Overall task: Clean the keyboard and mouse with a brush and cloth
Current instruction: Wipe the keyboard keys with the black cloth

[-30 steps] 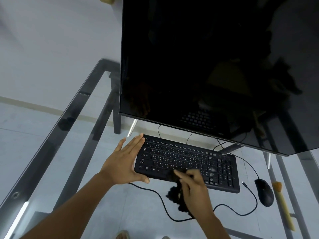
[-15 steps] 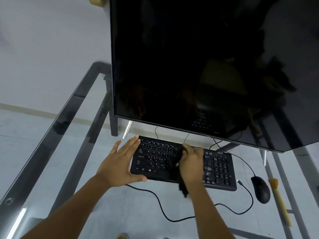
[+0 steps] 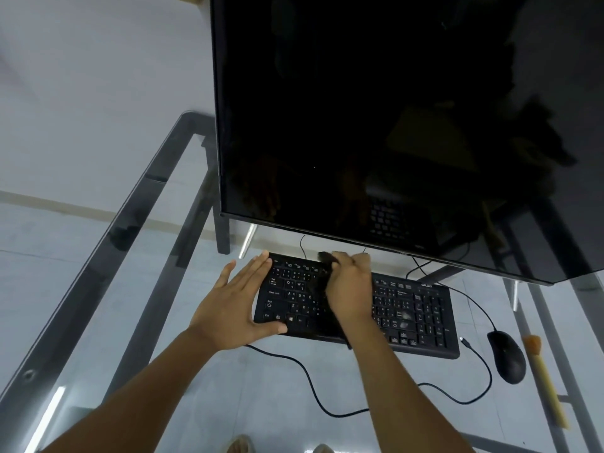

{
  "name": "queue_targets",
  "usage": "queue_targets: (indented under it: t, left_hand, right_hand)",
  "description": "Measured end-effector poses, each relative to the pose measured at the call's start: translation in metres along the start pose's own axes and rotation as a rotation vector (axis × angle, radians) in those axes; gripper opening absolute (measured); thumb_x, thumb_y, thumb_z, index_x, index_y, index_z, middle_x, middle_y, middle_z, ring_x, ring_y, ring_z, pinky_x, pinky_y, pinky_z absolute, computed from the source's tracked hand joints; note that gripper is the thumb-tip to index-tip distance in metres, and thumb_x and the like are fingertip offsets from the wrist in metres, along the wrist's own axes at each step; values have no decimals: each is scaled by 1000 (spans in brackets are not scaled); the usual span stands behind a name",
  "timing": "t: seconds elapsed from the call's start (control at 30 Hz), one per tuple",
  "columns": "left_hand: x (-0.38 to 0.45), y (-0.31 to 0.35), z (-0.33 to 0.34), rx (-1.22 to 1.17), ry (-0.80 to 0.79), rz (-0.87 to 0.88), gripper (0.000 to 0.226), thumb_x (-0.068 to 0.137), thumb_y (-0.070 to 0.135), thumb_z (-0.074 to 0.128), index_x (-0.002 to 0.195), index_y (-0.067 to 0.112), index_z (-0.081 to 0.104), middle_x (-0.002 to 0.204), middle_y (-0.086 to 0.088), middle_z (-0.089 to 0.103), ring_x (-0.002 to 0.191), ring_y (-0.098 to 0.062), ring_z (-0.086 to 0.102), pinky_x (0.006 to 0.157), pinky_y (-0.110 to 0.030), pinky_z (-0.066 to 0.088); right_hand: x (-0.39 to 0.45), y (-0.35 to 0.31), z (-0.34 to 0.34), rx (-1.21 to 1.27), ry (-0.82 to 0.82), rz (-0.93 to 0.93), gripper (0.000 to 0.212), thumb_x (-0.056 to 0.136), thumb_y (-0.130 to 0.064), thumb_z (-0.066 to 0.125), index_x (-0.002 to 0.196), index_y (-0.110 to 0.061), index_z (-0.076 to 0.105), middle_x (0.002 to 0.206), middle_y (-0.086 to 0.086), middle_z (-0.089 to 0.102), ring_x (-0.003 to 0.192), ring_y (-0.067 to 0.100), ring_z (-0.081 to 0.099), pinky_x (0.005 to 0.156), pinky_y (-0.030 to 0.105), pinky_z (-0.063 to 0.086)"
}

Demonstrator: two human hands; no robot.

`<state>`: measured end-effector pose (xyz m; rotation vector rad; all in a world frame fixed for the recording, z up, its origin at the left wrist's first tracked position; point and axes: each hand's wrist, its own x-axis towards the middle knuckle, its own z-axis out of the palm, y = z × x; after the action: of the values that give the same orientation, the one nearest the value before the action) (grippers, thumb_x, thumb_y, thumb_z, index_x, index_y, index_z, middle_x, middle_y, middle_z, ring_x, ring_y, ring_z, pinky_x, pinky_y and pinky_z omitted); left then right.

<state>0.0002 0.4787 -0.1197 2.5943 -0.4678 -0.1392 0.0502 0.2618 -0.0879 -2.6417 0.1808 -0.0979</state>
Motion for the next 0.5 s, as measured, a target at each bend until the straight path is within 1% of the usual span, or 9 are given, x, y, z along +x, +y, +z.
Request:
queue_targets:
  t: [0.03, 0.1, 0.17, 0.2, 0.27, 0.37, 0.43, 0.47, 0.5]
  left_hand:
    - [0, -1, 0, 8, -2, 2, 117, 69, 90, 42, 152, 23, -7, 158, 14, -14, 143, 3, -13, 118, -33, -14]
    - [0, -1, 2, 13, -5, 3, 118, 70, 90, 42, 153, 22, -6, 159, 12, -12, 144, 3, -12, 119, -36, -11]
    - [0, -1, 3, 9, 5, 6, 115, 71, 88, 41, 154, 20, -2, 160, 10, -6, 145, 2, -7, 120, -40, -4]
    - [1, -1, 3, 8, 4, 5, 115, 71, 88, 41, 154, 20, -2, 161, 10, -4, 145, 1, -6, 120, -41, -3]
    - [0, -1, 2, 11, -8, 1, 117, 71, 89, 42, 153, 21, -4, 160, 10, -7, 144, 2, -9, 120, -38, -7]
    - [0, -1, 1, 16, -2, 2, 118, 70, 90, 42, 153, 21, -5, 160, 11, -9, 144, 3, -12, 119, -35, -9]
    - [1, -3, 3, 20, 0, 5, 118, 70, 90, 43, 154, 19, -1, 161, 9, -5, 145, 1, -7, 120, -39, -5]
    - [0, -3, 4, 19, 4, 9, 117, 71, 88, 43, 154, 17, 2, 161, 7, -2, 146, -1, -4, 120, -41, 0]
    - [0, -4, 5, 22, 3, 19, 114, 72, 85, 44, 154, 15, 5, 161, 5, 1, 147, -3, -1, 120, -44, 5]
  right_hand:
    - [-5, -9, 10, 23, -3, 9, 31, 92, -8, 48, 118, -17, 62, 122, 11, 48, 97, 16, 45, 81, 23, 36]
    - [-19, -38, 29, 93, -54, -101, 29, 91, -8, 47, 116, -15, 61, 119, 10, 48, 94, 13, 41, 83, 29, 42]
    - [-33, -59, 41, 77, -155, -262, 31, 92, -6, 44, 120, -9, 58, 119, 14, 48, 99, 23, 47, 85, 34, 44]
    - [-34, -59, 38, 66, -172, -309, 34, 92, -5, 43, 123, -9, 57, 119, 15, 48, 101, 27, 49, 85, 34, 44]
    - [-22, -43, 31, 18, -161, -316, 37, 93, -7, 44, 127, -13, 58, 121, 16, 48, 97, 23, 47, 83, 30, 41]
    - [-9, -28, 21, -9, -110, -236, 36, 94, -9, 44, 127, -15, 57, 125, 13, 48, 95, 11, 38, 81, 24, 36]
    - [-25, -41, 26, 22, -148, -225, 28, 95, -15, 46, 120, -19, 57, 120, 12, 51, 92, 10, 40, 80, 26, 38]
    - [-39, -50, 31, 50, -156, -258, 16, 95, -24, 49, 110, -24, 57, 111, 10, 56, 88, 11, 47, 79, 31, 44]
    - [-53, -56, 32, 43, -151, -285, 10, 95, -35, 52, 98, -26, 56, 100, 6, 60, 83, 12, 55, 79, 39, 50]
